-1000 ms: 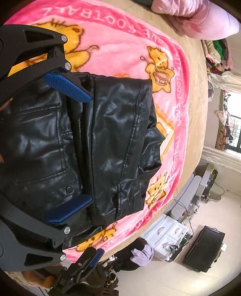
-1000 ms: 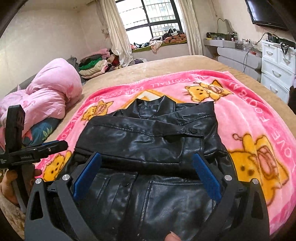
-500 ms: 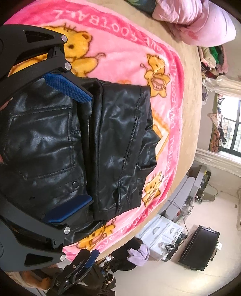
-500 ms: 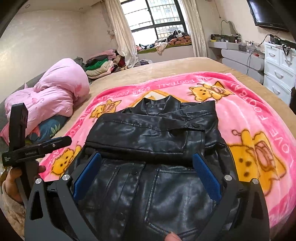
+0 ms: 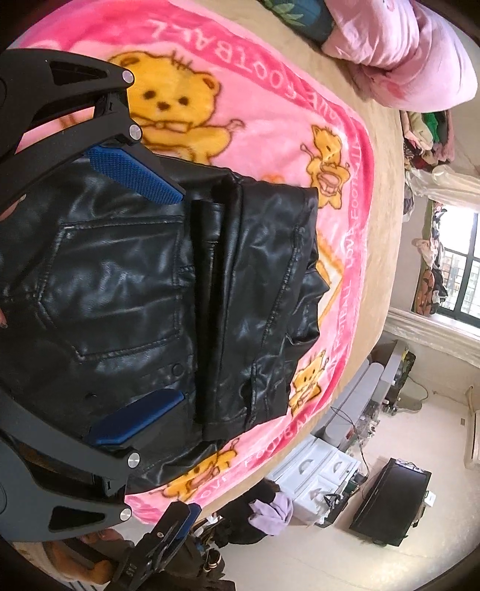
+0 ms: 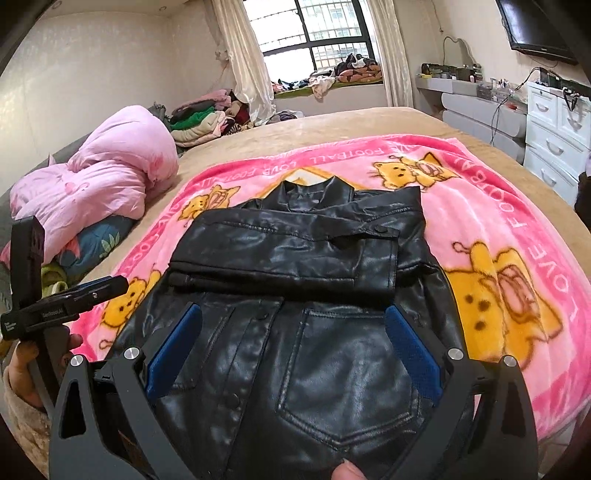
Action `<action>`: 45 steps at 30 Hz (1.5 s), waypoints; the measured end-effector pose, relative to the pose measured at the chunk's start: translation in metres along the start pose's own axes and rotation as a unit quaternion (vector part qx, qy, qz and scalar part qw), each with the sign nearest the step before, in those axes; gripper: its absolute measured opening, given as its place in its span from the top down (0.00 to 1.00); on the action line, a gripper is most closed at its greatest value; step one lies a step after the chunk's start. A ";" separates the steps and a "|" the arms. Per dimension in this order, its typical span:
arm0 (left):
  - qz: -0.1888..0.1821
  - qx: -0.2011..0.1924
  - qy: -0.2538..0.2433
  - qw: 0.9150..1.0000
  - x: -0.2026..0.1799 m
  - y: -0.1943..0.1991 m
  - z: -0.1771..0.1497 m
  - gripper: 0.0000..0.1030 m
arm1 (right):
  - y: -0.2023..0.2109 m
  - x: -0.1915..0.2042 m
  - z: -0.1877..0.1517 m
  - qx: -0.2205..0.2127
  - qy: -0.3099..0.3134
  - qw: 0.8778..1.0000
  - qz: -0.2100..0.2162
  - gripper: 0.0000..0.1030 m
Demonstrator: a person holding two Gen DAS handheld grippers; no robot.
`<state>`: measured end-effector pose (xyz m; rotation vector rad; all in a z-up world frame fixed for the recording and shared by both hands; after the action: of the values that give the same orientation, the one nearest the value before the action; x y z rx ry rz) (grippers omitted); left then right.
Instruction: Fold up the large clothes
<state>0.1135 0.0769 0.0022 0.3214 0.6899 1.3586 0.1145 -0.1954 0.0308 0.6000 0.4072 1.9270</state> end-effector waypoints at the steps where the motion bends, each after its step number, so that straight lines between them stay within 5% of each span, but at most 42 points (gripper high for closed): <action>1: 0.001 0.001 0.002 1.000 0.001 0.001 -0.002 0.09 | 0.001 -0.001 -0.001 0.001 0.000 1.000 0.000 0.04; 14: 0.026 0.000 0.004 1.000 0.005 0.013 -0.023 0.09 | 0.012 -0.019 -0.022 0.023 -0.004 1.000 -0.009 0.04; 45: 0.089 0.065 0.039 0.993 0.049 0.024 -0.090 0.09 | 0.022 -0.064 -0.079 0.090 -0.035 0.995 -0.011 0.04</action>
<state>0.0413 0.1131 -0.0657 0.4435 0.8336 1.5041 0.0751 -0.2640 -0.0371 0.7767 0.5445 1.8551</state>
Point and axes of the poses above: each gripper's, at about its wrist camera, not at the fingertips, and y roughly against the way its jaws point, x to its left, z to its top, the point moved 3 cm from there along -y, roughly the way its jaws point, and after that the axes turned 6 degrees about -x, right-handed, at the moved point
